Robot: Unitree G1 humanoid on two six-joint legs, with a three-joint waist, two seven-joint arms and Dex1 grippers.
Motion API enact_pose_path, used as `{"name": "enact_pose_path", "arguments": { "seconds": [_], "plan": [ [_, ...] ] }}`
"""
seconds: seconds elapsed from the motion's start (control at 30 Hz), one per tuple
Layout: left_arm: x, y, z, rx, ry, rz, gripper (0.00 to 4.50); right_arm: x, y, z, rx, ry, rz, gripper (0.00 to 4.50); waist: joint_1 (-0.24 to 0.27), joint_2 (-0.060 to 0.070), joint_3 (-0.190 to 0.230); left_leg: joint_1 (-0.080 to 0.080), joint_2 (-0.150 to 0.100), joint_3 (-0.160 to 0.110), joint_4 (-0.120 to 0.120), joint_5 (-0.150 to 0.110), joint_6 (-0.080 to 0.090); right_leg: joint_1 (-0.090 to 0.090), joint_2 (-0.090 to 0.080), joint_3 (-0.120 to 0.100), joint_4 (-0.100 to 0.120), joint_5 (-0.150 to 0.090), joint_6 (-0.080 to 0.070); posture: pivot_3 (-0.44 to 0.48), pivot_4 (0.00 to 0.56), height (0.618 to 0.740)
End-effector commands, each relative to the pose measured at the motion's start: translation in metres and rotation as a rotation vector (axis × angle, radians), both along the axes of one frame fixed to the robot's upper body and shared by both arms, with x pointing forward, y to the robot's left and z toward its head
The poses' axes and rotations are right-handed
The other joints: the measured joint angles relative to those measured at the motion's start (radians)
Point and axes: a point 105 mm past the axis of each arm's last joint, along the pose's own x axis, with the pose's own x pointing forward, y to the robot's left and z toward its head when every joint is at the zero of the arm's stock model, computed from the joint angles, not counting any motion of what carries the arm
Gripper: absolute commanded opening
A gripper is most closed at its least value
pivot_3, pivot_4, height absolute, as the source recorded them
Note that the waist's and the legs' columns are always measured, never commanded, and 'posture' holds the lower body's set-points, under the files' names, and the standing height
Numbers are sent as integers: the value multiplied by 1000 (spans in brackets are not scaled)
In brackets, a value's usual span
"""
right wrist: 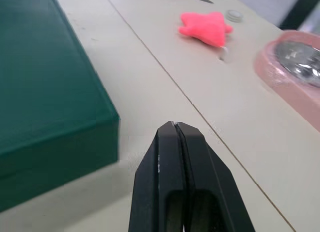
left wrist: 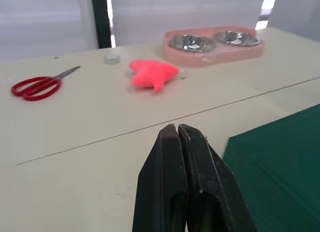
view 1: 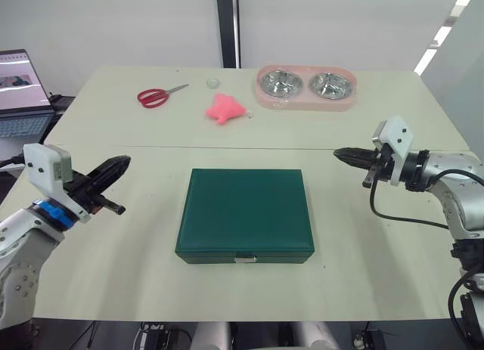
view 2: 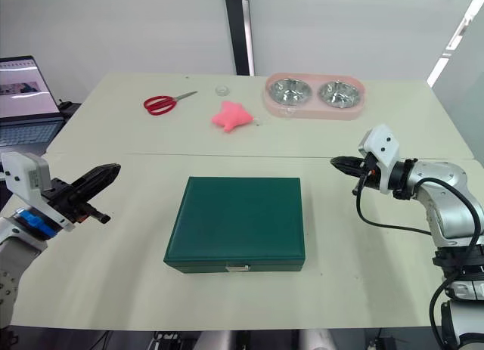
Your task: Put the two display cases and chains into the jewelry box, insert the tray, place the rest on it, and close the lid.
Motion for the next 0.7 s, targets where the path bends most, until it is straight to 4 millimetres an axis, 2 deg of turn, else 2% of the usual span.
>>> {"name": "enact_pose_path", "arguments": {
  "seconds": [0.03,0.17,0.3,0.43,0.7],
  "plan": [
    [18,18,-1,55,-56,138,34,0,-29,7,-24,-150,-137,0,2,0,0,0,0,0,0,0,0,0,0,0,0,0,0,0,150,740],
    [37,31,-23,84,-11,263,34,-7,-55,-20,-40,-178,-265,0,6,0,0,0,0,0,0,1,-2,0,0,0,0,0,0,0,150,740],
    [41,40,-49,149,26,324,34,-15,-74,-46,-50,-194,-357,0,6,0,0,1,0,1,0,2,-3,0,0,0,0,0,0,0,150,740],
    [37,50,-66,180,58,359,34,-13,-88,-48,-30,-229,-436,0,1,0,0,1,0,2,0,2,-3,0,0,1,2,0,0,0,150,740],
    [29,54,-77,146,70,353,34,-6,-102,-48,-13,-249,-506,0,3,0,0,1,0,2,0,2,-3,0,0,0,2,0,0,0,150,740]
  ]
}}
